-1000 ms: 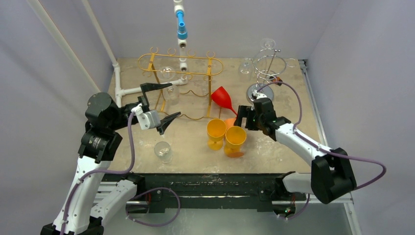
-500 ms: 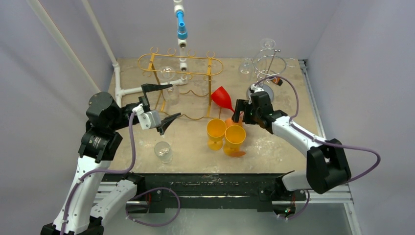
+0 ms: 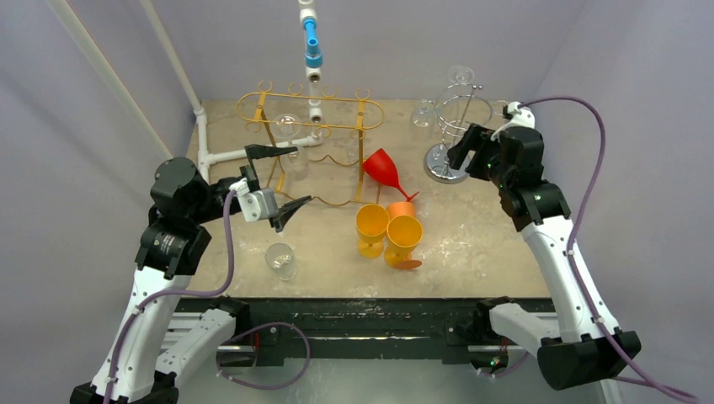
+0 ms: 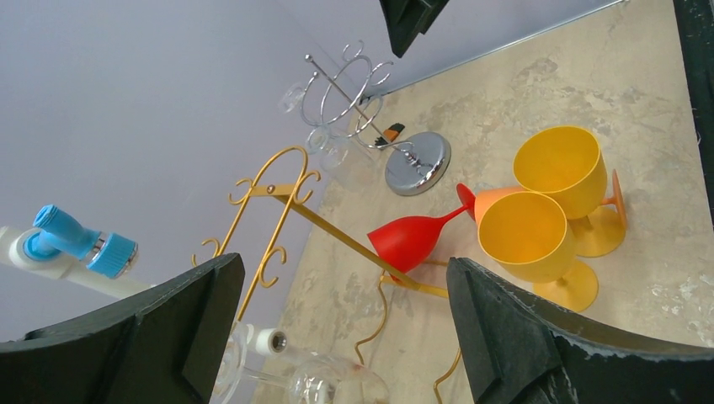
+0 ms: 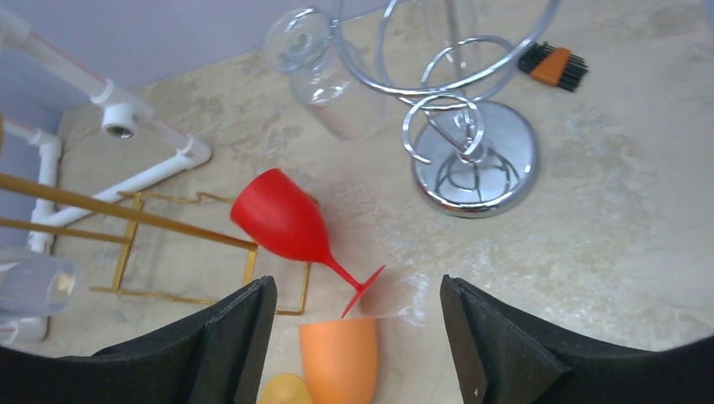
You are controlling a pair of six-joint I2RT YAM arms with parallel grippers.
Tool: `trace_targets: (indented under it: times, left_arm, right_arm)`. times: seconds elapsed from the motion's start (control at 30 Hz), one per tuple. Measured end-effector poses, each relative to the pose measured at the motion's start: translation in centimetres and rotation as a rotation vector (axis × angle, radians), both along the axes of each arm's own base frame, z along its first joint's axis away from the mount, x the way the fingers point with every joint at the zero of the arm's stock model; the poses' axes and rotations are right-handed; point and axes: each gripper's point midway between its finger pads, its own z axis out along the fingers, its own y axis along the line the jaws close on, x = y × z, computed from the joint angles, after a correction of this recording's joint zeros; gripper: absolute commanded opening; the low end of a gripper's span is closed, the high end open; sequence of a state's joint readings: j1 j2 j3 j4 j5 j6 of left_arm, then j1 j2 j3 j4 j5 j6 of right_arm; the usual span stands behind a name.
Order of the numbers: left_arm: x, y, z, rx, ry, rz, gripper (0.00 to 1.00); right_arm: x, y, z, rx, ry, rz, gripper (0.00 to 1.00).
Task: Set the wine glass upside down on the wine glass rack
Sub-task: Pick up the wine glass at the center of the board.
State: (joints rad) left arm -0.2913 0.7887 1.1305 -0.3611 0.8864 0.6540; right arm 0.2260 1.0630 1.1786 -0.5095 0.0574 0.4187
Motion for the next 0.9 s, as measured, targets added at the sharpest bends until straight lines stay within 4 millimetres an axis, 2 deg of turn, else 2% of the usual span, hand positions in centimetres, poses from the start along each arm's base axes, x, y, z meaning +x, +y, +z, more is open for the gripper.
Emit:
trace_targets:
  times: [0.1, 0.17, 0.27, 0.33, 0.37, 0.5, 0.6, 0.9]
  left_arm:
    - [0.0, 0.0, 0.0, -0.002, 0.007, 0.0, 0.97]
    - [0.0, 0.0, -0.1, -0.001, 0.009, 0.0, 0.97]
    - [0.0, 0.0, -0.2, 0.0, 0.015, 0.001, 0.98]
    - [0.0, 0.0, -0.3, 0.002, 0.02, 0.002, 0.98]
    - [-0.1, 0.0, -0.4, 0.003, 0.023, 0.002, 0.98]
    - [-0.1, 0.0, -0.5, 0.004, 0.028, 0.002, 0.98]
    - [0.0, 0.0, -0.5, 0.005, 0.029, 0.002, 0.98]
    - [0.0, 0.0, -0.5, 0.005, 0.03, 0.004, 0.98]
  right_arm:
    - [-0.2, -1.6, -0.4, 0.0, 0.023, -0.041, 0.84]
    - [-0.2, -0.9, -1.7, 0.012, 0.059, -0.006, 0.88]
    - [-0.6, 0.6, -5.6, 0.029, 0.157, 0.065, 0.93]
    - [-1.4, 2.0, -9.3, 0.039, 0.243, 0.115, 0.95]
    - [-2.1, 2.8, -11.6, 0.031, 0.302, 0.139, 0.95]
    - [-4.7, 6.6, -16.8, 0.001, 0.443, 0.254, 0.94]
    - [-5.0, 7.7, -18.5, 0.002, 0.477, 0.282, 0.92]
    - [-3.3, 8.6, -21.4, 0.016, 0.492, 0.279, 0.9]
